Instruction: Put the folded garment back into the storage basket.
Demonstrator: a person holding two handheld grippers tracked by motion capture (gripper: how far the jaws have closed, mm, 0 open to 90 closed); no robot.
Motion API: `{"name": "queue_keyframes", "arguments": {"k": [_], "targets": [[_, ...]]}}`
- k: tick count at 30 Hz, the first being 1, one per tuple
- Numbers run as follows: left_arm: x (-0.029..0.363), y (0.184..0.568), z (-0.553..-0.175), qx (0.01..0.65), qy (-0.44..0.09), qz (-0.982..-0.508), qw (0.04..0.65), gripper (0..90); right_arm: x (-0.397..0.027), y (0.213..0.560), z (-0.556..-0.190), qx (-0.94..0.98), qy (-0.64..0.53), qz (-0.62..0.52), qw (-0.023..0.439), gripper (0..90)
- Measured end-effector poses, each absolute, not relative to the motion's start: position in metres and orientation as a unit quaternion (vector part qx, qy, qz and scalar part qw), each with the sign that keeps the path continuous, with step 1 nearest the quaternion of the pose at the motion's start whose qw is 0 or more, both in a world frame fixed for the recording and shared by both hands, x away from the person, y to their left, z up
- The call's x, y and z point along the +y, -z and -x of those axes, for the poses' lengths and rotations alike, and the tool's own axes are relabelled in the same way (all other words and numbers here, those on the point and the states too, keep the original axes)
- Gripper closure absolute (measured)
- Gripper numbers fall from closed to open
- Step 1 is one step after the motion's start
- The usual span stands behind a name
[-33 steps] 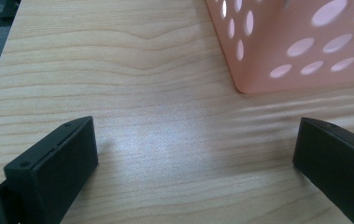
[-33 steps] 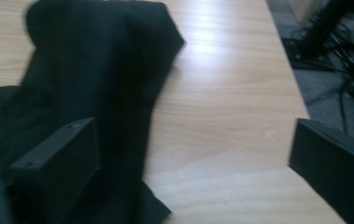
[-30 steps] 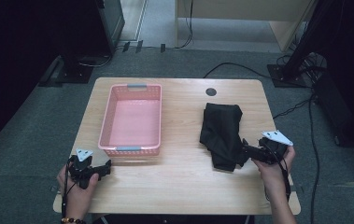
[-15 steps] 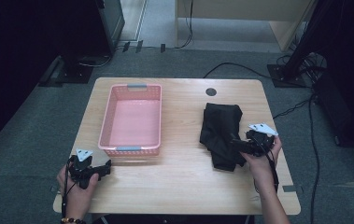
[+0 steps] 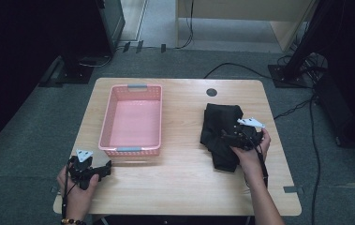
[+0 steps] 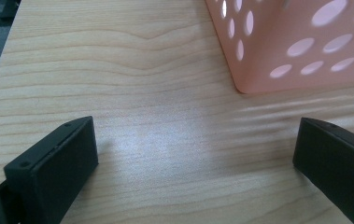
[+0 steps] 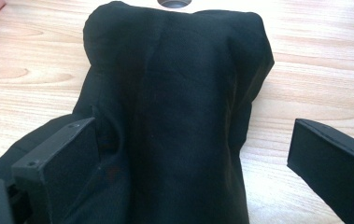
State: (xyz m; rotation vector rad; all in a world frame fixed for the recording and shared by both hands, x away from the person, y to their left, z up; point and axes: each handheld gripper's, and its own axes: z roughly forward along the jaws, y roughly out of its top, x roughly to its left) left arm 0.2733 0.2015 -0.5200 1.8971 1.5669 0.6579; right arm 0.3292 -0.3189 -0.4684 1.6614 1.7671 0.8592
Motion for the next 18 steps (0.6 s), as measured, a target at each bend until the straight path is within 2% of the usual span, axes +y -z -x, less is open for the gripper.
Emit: {"name": "queue_keyframes", "arguments": {"k": [18], "targets": [[0.202, 0.520, -0.273, 0.588, -0.247, -0.712, 0.293, 0.0, -0.309, 0.479, -0.352, 0.655, -0.302, -0.638, 0.271, 1.7]]}}
